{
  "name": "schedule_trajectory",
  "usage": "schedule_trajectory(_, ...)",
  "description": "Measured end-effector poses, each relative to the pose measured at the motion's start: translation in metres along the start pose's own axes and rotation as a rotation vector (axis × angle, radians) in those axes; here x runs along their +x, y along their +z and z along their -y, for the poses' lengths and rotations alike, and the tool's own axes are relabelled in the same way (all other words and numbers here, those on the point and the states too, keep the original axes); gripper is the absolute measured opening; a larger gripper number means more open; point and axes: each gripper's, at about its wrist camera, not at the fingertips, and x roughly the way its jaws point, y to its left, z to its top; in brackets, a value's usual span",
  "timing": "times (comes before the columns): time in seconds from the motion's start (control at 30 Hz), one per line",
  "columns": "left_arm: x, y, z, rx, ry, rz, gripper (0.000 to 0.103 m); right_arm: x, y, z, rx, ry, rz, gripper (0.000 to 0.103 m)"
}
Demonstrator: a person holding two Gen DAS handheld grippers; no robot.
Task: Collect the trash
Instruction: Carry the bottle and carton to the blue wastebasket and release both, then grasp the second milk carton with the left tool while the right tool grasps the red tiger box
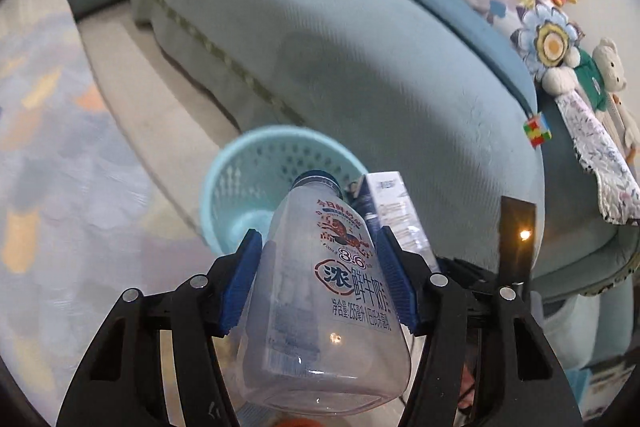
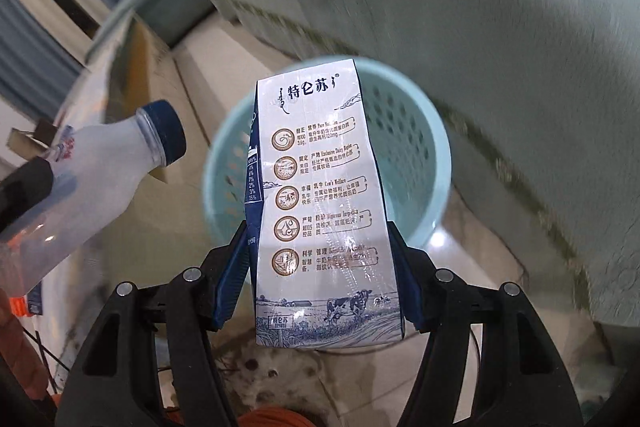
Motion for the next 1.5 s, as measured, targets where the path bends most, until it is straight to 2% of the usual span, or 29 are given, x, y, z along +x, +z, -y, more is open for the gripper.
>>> schedule_trajectory(0.1, 0.012, -0.002, -0.007, -0.017, 0.016, -0.018, 0.058, 0.018, -0.002, 0.003, 0.025, -0.002, -0.047, 0.062)
schedule_trajectory(0.2, 0.006, -0.001, -0.011, -0.030, -0.004, -0.004, 0.066, 0.027, -0.006, 0.004, 0.032, -0.021, -0.060, 0.062)
schedule_trajectory(0.27, -0.003, -0.001, -0.015, -0.035, 0.007, 0.019, 0.068, 0.027, -0.007, 0.002, 0.035, -0.018, -0.061, 0.062)
schedule_trajectory(0.5, -0.063, -0.011, -0.030, -0.065, 0.009, 0.146, 0.068, -0.009, -0.001, -0.004, 0.007, 0.003, 0.028, 0.062)
schedule_trajectory(0.6, -0.096, -0.022, -0.036, -0.073, 0.028, 0.211, 0.068, -0.032, -0.002, -0.018, -0.027, 0.034, 0.086, 0.062)
schedule_trajectory(0.83, -0.183, -0.053, -0.074, -0.136, 0.118, 0.353, 0.068, -0.091, -0.003, -0.102, -0.214, 0.138, 0.240, 0.062)
schedule_trajectory(1.0, -0.243, -0.084, -0.122, -0.173, 0.250, 0.411, 0.070, -0.111, -0.014, -0.183, -0.376, 0.218, 0.295, 0.062)
schedule_trajectory(1.03, -0.251, -0.089, -0.132, -0.183, 0.269, 0.411, 0.073, -0.110, -0.015, -0.202, -0.407, 0.230, 0.294, 0.062)
schedule_trajectory(1.17, -0.269, -0.112, -0.179, -0.221, 0.352, 0.377, 0.075, -0.096, -0.016, -0.257, -0.503, 0.265, 0.291, 0.062)
schedule_trajectory(1.33, -0.252, -0.120, -0.219, -0.240, 0.359, 0.272, 0.076, -0.060, -0.012, -0.327, -0.584, 0.301, 0.244, 0.062)
schedule_trajectory(1.43, -0.240, -0.121, -0.238, -0.264, 0.430, 0.247, 0.076, -0.034, -0.006, -0.355, -0.595, 0.296, 0.219, 0.062)
schedule_trajectory(1.5, -0.235, -0.128, -0.249, -0.262, 0.432, 0.235, 0.076, -0.017, -0.001, -0.368, -0.586, 0.295, 0.195, 0.062)
